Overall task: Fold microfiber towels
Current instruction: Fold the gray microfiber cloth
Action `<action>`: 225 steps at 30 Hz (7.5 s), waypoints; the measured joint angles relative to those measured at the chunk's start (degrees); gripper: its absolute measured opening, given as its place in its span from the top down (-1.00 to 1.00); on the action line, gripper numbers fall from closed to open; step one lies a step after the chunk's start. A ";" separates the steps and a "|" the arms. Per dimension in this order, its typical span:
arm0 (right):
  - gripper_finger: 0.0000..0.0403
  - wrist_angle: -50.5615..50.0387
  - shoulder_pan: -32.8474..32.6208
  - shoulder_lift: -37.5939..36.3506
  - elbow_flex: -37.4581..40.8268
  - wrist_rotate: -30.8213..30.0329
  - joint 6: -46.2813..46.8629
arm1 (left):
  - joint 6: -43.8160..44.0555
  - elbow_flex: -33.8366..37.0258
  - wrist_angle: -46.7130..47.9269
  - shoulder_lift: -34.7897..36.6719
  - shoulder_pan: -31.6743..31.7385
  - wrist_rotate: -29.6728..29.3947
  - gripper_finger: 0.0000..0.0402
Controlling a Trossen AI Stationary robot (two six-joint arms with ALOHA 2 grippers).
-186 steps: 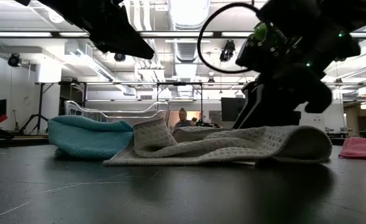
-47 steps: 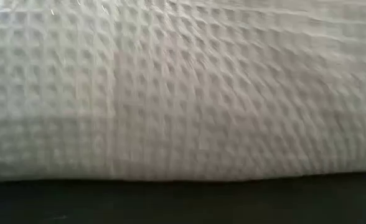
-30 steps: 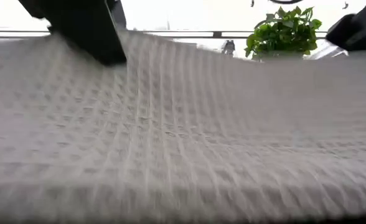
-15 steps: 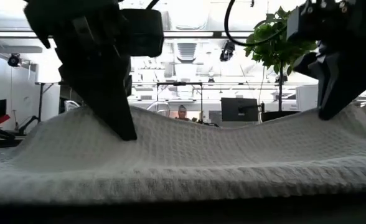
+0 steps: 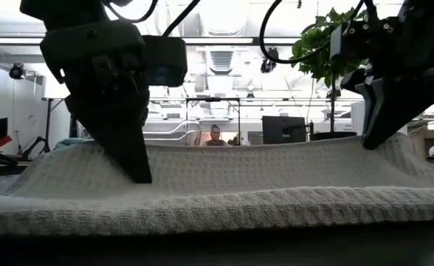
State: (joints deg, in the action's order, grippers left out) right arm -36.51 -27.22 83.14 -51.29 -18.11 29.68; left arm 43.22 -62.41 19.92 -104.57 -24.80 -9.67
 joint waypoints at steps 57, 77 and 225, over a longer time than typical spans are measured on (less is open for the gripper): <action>0.96 18.43 -0.52 0.69 3.74 1.40 -4.86 | -2.16 8.33 5.00 7.43 -6.32 -7.26 0.69; 0.96 18.48 -0.50 0.67 3.74 1.39 -5.24 | -4.48 8.03 8.05 9.10 -5.64 -11.88 0.95; 0.96 27.83 8.09 -10.08 17.05 8.04 19.83 | -7.48 8.44 0.99 14.43 -0.72 -5.84 0.80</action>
State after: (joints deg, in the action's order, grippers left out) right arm -8.68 -19.14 73.06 -34.24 -10.07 49.52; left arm 35.74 -53.98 20.91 -90.15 -25.52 -15.51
